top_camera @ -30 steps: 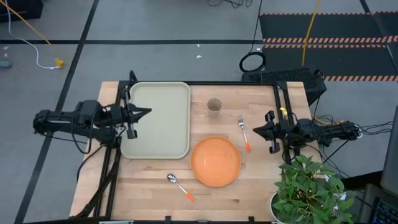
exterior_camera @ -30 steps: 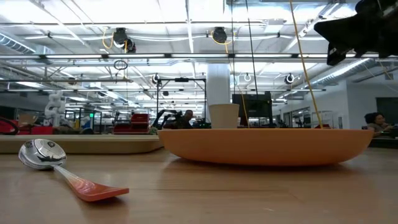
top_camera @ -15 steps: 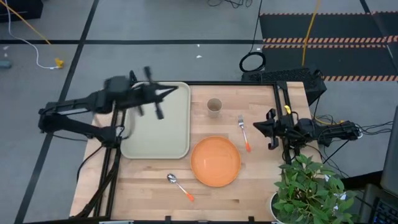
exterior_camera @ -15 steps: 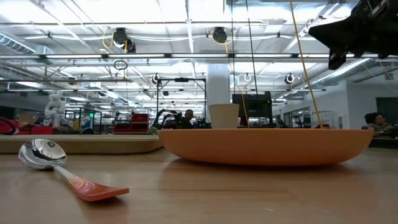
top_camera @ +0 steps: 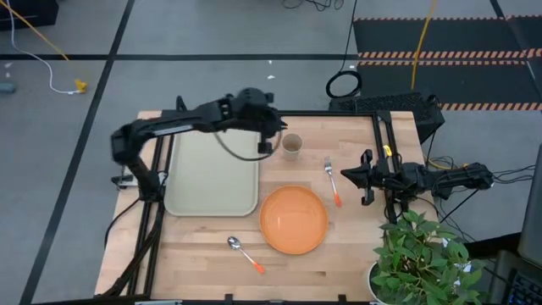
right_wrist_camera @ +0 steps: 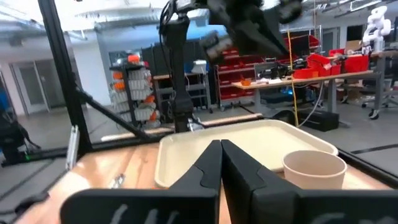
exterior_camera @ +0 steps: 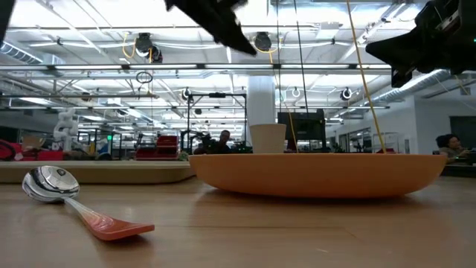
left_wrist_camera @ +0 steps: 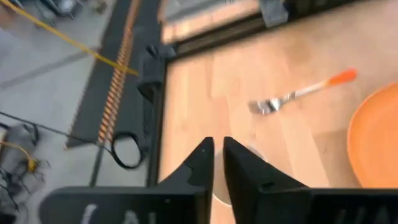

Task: Pick and place plate/cup/fork/spoon on tray
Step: Put the light brown cup on the light brown tray, then put the orange plate on the light brown tray

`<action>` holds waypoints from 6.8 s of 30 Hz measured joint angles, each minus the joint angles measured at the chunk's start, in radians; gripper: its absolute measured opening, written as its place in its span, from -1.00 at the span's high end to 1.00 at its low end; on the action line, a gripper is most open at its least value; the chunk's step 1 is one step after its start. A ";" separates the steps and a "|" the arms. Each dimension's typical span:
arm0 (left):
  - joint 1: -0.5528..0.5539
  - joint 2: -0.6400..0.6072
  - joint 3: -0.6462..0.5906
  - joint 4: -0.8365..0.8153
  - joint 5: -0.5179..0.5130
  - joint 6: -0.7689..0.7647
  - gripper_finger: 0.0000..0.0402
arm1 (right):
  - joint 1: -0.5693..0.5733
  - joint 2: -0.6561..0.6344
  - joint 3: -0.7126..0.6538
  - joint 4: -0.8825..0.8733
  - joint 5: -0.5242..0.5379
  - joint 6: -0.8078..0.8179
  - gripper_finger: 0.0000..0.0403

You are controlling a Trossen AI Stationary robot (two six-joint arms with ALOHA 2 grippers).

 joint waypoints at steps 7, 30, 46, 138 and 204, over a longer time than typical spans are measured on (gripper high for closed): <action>0.013 0.169 0.003 -0.049 0.001 0.059 0.44 | 0.000 0.001 0.030 -0.044 0.001 0.001 1.00; 0.014 0.245 0.003 -0.037 0.001 0.119 0.26 | 0.000 0.020 0.033 -0.114 0.002 0.054 1.00; -0.098 0.186 0.003 -0.155 0.004 0.047 0.02 | 0.000 0.030 0.035 -0.121 0.009 0.053 1.00; 0.380 -0.143 -0.488 0.039 0.031 0.156 0.93 | 0.000 0.032 0.035 -0.117 0.032 0.054 1.00; -0.020 -0.345 -0.485 -0.019 0.004 -0.103 0.48 | 0.000 0.032 0.035 -0.117 0.032 0.051 1.00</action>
